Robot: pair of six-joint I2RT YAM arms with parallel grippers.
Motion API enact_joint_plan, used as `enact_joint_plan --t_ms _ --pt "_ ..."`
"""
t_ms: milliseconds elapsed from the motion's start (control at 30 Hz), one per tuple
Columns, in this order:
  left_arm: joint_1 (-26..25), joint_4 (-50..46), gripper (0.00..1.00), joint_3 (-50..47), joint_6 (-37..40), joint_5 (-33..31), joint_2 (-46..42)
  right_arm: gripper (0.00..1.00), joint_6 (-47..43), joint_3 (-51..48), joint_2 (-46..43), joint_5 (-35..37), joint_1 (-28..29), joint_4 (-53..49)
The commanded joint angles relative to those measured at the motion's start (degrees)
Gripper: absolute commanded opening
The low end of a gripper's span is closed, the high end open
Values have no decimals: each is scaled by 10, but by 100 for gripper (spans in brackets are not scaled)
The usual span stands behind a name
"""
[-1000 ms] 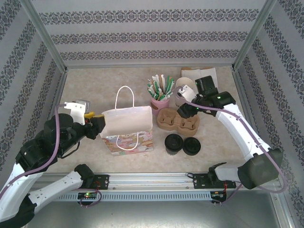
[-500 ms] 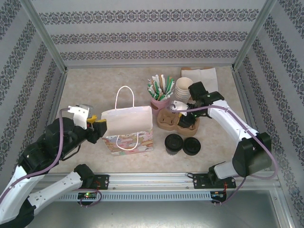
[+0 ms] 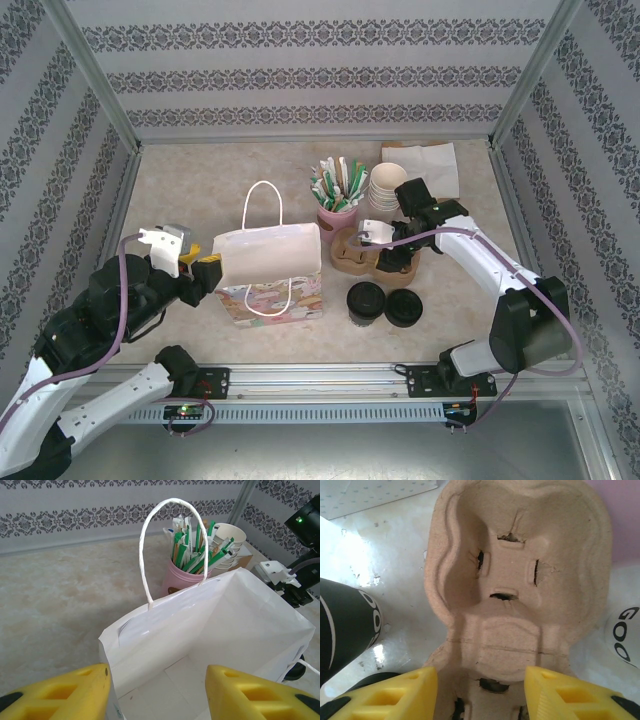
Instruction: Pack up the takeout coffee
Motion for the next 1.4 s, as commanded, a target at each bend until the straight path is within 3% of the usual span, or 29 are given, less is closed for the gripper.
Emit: enact_joint_plan --t_ms 0,567,1367 --pt "-8 20 54 -6 19 -1 -1 52 -5 -3 9 -1 -3 10" --pt "-9 10 57 -11 19 -13 6 59 28 12 44 13 -4 7" --pt "-9 16 57 -8 17 -13 8 54 45 20 31 -12 -13 24"
